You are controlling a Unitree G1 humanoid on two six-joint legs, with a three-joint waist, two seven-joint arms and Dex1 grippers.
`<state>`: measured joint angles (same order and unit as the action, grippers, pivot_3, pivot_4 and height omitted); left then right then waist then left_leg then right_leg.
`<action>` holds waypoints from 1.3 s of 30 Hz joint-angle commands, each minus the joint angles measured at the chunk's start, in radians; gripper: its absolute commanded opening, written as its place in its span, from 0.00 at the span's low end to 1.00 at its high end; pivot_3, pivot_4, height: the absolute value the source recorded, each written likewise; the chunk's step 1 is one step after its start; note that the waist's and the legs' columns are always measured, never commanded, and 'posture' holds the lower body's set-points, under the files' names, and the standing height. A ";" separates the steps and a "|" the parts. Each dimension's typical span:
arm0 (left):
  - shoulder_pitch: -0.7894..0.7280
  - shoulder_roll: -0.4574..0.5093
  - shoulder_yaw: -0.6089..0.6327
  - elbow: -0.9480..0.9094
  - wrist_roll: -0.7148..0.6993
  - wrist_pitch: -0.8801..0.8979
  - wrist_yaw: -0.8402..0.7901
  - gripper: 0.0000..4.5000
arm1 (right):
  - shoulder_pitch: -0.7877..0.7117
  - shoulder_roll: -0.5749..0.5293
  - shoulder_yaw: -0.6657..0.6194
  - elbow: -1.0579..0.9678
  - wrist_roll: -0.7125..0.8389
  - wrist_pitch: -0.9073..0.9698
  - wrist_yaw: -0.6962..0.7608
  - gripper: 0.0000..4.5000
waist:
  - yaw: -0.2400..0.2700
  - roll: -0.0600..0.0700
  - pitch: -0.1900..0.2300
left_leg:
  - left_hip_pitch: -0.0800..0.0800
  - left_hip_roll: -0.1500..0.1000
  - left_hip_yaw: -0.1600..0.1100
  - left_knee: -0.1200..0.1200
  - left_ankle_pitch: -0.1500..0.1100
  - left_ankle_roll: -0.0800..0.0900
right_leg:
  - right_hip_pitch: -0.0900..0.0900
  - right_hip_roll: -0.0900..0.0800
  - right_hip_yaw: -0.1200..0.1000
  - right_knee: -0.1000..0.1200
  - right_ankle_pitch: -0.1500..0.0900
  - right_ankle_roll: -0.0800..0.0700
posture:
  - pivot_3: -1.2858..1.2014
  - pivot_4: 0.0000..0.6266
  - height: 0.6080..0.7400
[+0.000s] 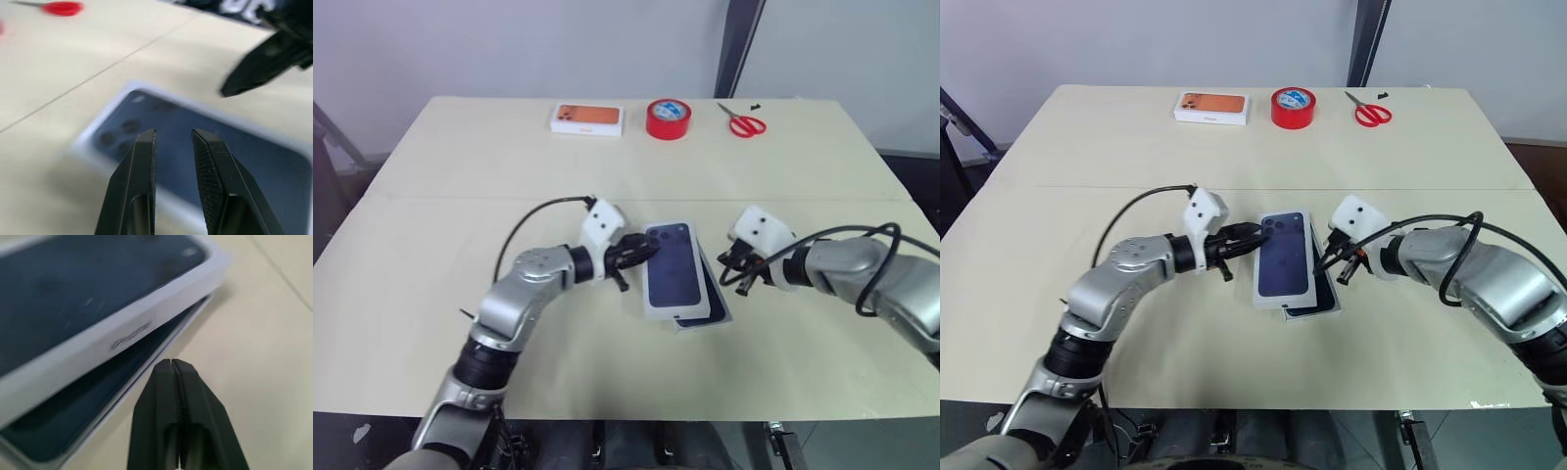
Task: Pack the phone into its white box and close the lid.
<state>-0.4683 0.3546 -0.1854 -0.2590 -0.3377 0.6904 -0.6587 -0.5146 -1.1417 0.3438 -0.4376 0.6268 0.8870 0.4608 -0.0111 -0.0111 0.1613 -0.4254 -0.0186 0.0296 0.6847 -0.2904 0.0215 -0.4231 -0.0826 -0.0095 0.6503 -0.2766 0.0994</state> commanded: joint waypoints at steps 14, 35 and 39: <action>-0.046 0.065 -0.153 0.054 0.063 0.042 -0.076 0.26 | 0.015 0.128 -0.039 -0.049 -0.234 -0.004 0.151 0.00 | 0.023 0.000 0.000 | 0.000 -0.001 0.000 0.000 0.003 -0.006 | 0.000 -0.001 0.000 0.000 0.000 0.000 | 0.52 0.24 0.88; -0.085 -0.014 -0.229 0.008 0.062 0.079 -0.137 0.26 | 0.134 0.100 -0.143 -0.079 -0.316 0.021 0.262 0.00 | 0.023 0.000 0.000 | 0.000 -0.002 0.000 0.000 0.003 -0.005 | 0.000 -0.001 0.000 0.000 0.000 0.000 | 0.52 0.24 0.88; -0.085 -0.014 -0.235 0.010 0.063 0.078 -0.136 0.26 | 0.145 0.102 -0.149 -0.077 -0.326 0.020 0.268 0.00 | 0.023 0.000 0.000 | 0.000 -0.002 0.000 0.000 0.003 -0.005 | 0.000 -0.001 0.000 0.000 0.000 0.000 | 0.52 0.24 0.88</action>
<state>-0.5269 0.3542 -0.4110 -0.2135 -0.2698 0.7780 -0.7857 -0.3679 -1.0407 0.2238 -0.4704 0.3026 0.9130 0.7159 0.0119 -0.0113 0.1613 -0.4257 -0.0202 0.0295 0.6851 -0.2873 0.0160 -0.4229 -0.0832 -0.0095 0.6504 -0.2766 0.0994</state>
